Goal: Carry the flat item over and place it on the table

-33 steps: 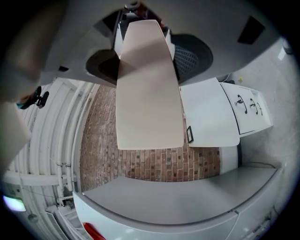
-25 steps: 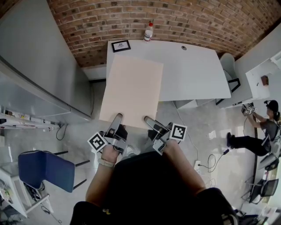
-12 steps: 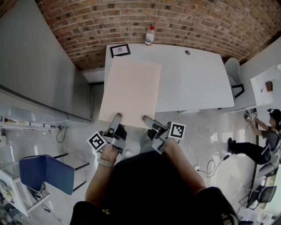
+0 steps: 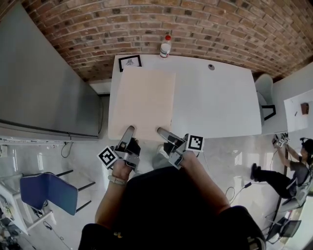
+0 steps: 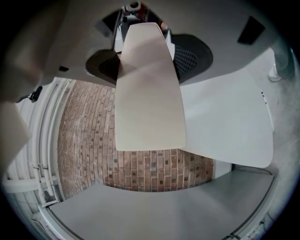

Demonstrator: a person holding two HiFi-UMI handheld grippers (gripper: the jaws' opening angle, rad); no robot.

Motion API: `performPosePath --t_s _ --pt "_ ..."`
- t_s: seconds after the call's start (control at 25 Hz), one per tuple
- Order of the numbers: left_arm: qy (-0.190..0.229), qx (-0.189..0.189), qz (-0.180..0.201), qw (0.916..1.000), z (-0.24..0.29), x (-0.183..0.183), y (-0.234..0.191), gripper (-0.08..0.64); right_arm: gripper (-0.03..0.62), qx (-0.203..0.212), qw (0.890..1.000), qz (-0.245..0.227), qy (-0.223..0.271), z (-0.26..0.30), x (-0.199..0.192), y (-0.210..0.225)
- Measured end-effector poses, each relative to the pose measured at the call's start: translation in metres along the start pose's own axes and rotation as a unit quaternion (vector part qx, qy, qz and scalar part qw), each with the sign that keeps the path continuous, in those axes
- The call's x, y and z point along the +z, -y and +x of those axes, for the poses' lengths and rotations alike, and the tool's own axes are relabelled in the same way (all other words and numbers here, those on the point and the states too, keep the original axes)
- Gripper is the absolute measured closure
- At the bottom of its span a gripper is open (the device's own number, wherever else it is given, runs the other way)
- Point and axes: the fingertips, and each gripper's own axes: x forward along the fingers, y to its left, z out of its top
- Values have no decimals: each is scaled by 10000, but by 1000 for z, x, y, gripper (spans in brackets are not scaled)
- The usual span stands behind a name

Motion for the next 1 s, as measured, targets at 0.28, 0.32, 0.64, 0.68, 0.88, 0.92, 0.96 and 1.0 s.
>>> performPosePath --t_s 0.28,0.32,0.64,0.68,0.88,0.92,0.96,1.0 --pt "312 251 -146 9991 45 -7 -25 256 265 -203 9990 109 -374 -2 50 37" --pt "347 299 -164 9988 50 -8 -30 256 265 -222 9987 156 -432 -2 55 42" --pt "505 765 -327 9953 72 -8 -64 256 264 -546 9941 678 -641 0 73 82" --pt "506 810 -360 9948 74 -8 -68 256 264 -529 9934 795 -629 2 74 83" --pt "390 1015 -593 9923 81 -1 -88 256 262 -701 9904 1013 -630 11 78 98" --pt "358 1063 -631 9917 82 1 -92 256 262 -765 9895 1050 -626 14 79 102" --pt "322 1111 -658 9911 83 4 -97 256 261 -831 9887 1090 -614 16 79 106" --pt "285 1158 -685 9905 84 6 -101 256 261 -890 9879 1121 -596 19 79 110"
